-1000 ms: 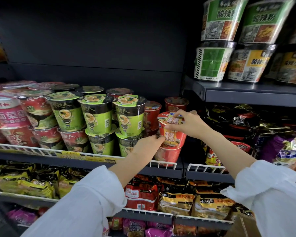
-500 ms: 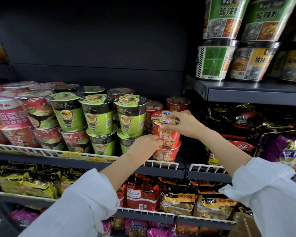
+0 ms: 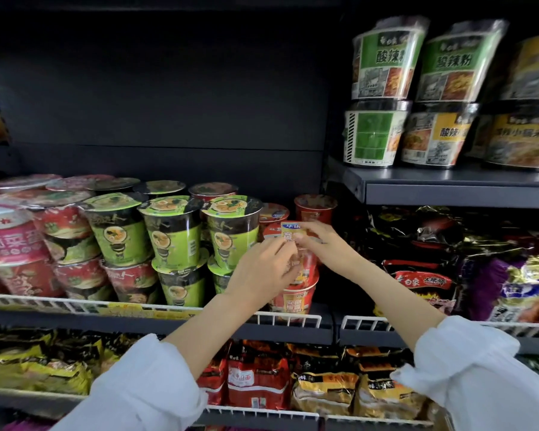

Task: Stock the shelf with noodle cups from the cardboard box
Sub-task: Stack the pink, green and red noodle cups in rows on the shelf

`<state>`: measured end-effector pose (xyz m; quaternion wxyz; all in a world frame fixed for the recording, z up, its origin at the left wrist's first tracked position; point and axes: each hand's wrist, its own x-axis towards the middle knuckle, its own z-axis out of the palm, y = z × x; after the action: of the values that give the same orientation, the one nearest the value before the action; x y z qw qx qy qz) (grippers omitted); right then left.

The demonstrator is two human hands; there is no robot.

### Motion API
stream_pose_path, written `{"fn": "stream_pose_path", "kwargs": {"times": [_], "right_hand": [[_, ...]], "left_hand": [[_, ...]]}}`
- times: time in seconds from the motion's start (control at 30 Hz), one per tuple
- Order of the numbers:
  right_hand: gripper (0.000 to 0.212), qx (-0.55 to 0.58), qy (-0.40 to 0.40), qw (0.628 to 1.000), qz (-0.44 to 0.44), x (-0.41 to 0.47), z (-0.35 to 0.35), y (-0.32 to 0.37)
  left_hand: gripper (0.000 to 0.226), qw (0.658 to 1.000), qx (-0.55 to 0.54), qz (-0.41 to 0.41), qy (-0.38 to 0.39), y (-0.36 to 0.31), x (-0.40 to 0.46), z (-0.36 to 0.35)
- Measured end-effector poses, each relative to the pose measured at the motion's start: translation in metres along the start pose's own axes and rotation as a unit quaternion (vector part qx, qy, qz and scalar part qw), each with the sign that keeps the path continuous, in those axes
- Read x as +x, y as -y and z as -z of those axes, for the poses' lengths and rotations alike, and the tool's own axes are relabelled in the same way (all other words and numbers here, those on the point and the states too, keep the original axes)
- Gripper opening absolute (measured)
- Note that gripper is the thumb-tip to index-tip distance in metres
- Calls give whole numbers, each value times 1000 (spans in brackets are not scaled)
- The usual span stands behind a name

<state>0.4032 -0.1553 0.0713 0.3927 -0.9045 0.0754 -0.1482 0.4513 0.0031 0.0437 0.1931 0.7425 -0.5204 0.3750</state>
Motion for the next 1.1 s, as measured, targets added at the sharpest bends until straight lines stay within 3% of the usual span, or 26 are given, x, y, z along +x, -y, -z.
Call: {"fn": "stream_pose_path", "kwargs": {"times": [0.1,0.27,0.47,0.7,0.93,1.1], "right_hand": [[46,64,-34,997,-17,7,9,-4],[37,51,-99,990,-82,23,21,-16],[47,28,-107,986,-124,56,27,-28],[54,175,-120,954,-214,103,26,-43],[59,317,-88,907,-263,129,20,-54],[61,370,-71,884,-278,133,12,-65]], "left_hand": [[19,999,-24,29,-20,-5,19,9],[24,987,-25,136,77,1,64,4],[36,942,-65,231,233,30,114,-39],[44,897,-66,264,350,56,147,-93],[55,889,-65,251,377,65,153,-113],[47,897,-92,258,348,68,154,-111]]}}
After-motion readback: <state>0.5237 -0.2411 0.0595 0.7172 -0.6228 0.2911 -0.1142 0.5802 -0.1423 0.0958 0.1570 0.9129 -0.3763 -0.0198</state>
